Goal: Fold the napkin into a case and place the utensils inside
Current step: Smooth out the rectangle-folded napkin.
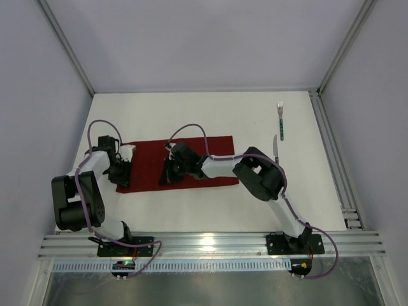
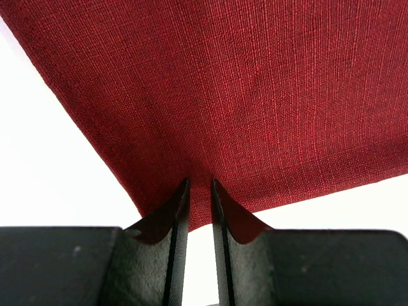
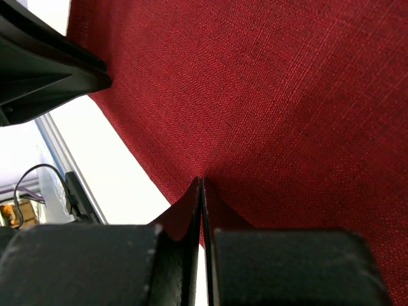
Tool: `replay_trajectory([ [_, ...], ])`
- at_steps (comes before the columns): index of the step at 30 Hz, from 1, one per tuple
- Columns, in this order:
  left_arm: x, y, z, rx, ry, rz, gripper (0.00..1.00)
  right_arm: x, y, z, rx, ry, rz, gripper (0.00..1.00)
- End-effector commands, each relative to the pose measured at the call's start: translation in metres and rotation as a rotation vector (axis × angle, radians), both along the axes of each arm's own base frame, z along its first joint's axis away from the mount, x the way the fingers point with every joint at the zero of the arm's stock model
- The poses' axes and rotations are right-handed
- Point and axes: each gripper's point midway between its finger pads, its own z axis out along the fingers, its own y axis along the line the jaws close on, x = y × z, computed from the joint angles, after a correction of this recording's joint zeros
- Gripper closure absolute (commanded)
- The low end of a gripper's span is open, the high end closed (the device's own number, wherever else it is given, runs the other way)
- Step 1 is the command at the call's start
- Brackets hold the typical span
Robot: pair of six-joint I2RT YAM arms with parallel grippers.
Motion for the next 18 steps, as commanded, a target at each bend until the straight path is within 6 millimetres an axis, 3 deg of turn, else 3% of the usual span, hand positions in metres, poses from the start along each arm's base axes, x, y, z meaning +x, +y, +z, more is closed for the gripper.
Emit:
replay_trajectory([
  [1, 0.007, 0.010, -0.005, 0.045, -0.022, -0.001, 0.79, -0.012, -0.014, -0.001, 0.003, 0.018, -0.020, 0.96],
  [2, 0.007, 0.011, -0.006, 0.050, -0.018, 0.000, 0.79, -0.013, -0.019, 0.007, 0.009, 0.009, -0.026, 0.96],
  [4, 0.008, 0.014, -0.006, 0.063, -0.016, 0.003, 0.79, -0.016, -0.035, 0.000, -0.018, 0.016, -0.046, 0.96],
  [5, 0.007, 0.015, -0.007, 0.070, -0.011, 0.004, 0.79, -0.016, -0.039, 0.009, -0.007, 0.006, -0.055, 0.96],
  [6, 0.007, 0.017, -0.008, 0.083, -0.009, 0.007, 0.79, -0.016, -0.052, 0.001, -0.031, 0.014, -0.075, 0.96],
  [11, 0.008, 0.019, -0.009, 0.093, -0.012, 0.001, 0.79, -0.008, -0.094, 0.002, -0.050, 0.014, -0.162, 0.96],
  [15, 0.009, 0.020, -0.010, 0.095, -0.010, 0.002, 0.79, -0.002, -0.135, -0.001, -0.074, 0.022, -0.233, 0.96],
  [17, 0.007, 0.020, -0.010, 0.095, -0.009, -0.001, 0.80, 0.004, -0.167, -0.005, -0.077, 0.033, -0.301, 0.96],
  [18, 0.008, 0.020, -0.009, 0.095, -0.014, -0.003, 0.80, -0.002, -0.185, -0.015, -0.093, 0.055, -0.327, 0.96],
])
